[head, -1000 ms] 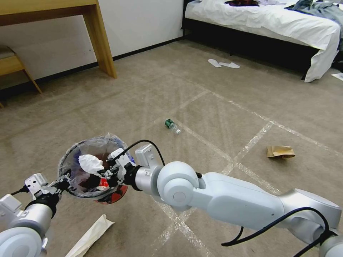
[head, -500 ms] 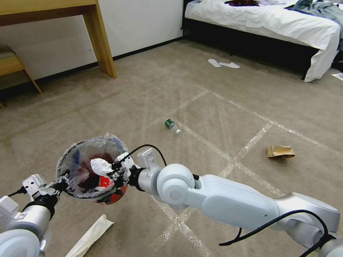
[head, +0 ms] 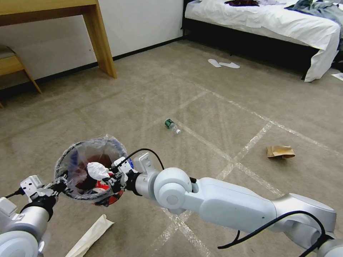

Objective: Pick up the trash bin and place the garbage on the floor into it.

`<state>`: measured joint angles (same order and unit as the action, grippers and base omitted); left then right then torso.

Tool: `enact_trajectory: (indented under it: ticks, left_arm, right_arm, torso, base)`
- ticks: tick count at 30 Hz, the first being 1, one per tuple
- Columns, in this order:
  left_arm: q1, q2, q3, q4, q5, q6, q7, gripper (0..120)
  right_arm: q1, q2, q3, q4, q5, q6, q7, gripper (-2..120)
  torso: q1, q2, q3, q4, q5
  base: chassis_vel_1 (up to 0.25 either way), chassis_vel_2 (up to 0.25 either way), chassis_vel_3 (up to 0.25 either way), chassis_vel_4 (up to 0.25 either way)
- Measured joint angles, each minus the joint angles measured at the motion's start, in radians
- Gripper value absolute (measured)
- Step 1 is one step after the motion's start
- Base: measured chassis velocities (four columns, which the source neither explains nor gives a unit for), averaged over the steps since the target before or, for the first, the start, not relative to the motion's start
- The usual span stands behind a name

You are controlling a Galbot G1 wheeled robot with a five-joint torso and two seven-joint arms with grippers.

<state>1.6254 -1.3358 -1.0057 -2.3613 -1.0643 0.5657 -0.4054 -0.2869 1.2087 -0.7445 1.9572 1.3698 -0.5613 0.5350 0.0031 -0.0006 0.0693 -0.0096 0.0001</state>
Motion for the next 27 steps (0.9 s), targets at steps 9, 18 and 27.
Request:
enact_trajectory:
  ticks: [9, 18, 27]
  left_arm:
    - [0.003, -0.004, -0.001, -0.004, 0.0, 0.0, 0.001, 2]
    - [0.01, -0.004, -0.005, -0.007, 0.0, -0.004, 0.001, 2]
    - [0.011, -0.007, -0.006, -0.007, 0.005, -0.007, 0.003, 2]
  right_arm:
    - [0.001, -0.005, 0.001, 0.01, 0.0, -0.003, 0.0, 57]
    - [0.001, 0.007, -0.001, 0.008, -0.003, -0.004, 0.0, 89]
    - [-0.004, 0.021, 0.021, 0.007, -0.019, 0.034, -0.022, 100]
  torso:
    - [0.0, 0.0, 0.0, 0.0, 0.0]
    - [0.0, 0.0, 0.0, 0.0, 0.0]
    - [0.0, 0.0, 0.0, 0.0, 0.0]
  base:
    - [0.0, 0.0, 0.0, 0.0]
    - [0.0, 0.0, 0.0, 0.0]
    - [0.0, 0.0, 0.0, 0.0]
